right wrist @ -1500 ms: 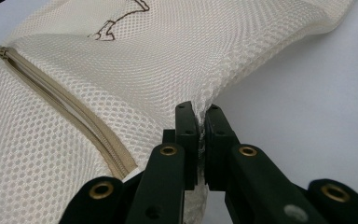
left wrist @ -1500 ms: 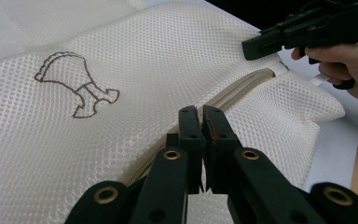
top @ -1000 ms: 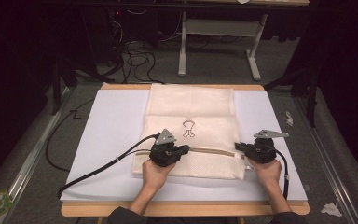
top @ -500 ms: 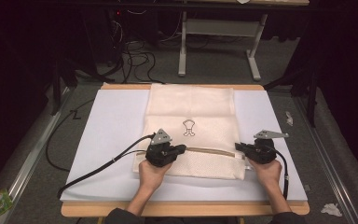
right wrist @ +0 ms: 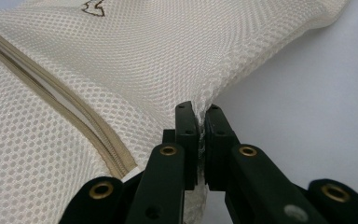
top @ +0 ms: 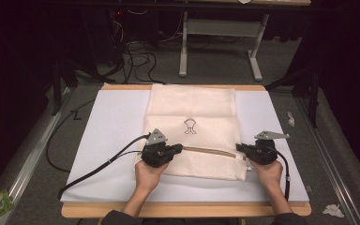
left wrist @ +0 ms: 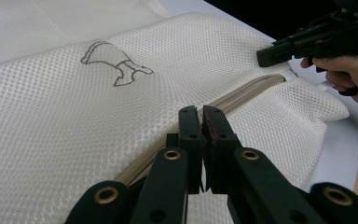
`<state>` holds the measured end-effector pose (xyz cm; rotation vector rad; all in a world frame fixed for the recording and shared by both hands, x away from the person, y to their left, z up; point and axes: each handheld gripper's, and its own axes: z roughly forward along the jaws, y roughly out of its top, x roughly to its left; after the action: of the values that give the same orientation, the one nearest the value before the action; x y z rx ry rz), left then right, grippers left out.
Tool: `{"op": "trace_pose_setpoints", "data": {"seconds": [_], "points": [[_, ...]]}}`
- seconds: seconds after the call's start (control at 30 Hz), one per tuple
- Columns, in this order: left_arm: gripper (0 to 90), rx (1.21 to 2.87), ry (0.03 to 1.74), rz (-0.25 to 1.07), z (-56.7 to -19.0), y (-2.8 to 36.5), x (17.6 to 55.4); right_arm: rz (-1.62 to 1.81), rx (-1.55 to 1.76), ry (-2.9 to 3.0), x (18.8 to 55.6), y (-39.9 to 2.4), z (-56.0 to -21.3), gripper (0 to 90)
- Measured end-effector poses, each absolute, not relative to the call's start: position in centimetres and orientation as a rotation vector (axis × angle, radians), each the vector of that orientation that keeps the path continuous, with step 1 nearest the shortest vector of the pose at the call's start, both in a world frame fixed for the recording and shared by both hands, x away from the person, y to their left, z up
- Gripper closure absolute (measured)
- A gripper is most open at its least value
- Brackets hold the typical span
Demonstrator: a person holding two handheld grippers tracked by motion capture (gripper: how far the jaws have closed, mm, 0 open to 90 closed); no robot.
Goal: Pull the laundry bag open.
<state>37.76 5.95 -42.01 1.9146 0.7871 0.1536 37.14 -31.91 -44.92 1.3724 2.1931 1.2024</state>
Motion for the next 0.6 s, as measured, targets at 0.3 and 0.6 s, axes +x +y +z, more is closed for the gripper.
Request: {"op": "trace_pose_setpoints", "data": {"seconds": [0.3, 0.6], "points": [[87.1, 1.922, 0.787, 0.181, -41.8, 6.3, 37.6, 1.199, 1.361, 2.189, 37.2, -31.7, -44.9, 87.6], [87.1, 1.908, 0.815, 0.194, -41.8, 7.6, 37.6, 1.192, 1.363, 2.191, 37.3, -31.8, -44.9, 87.6]]}}
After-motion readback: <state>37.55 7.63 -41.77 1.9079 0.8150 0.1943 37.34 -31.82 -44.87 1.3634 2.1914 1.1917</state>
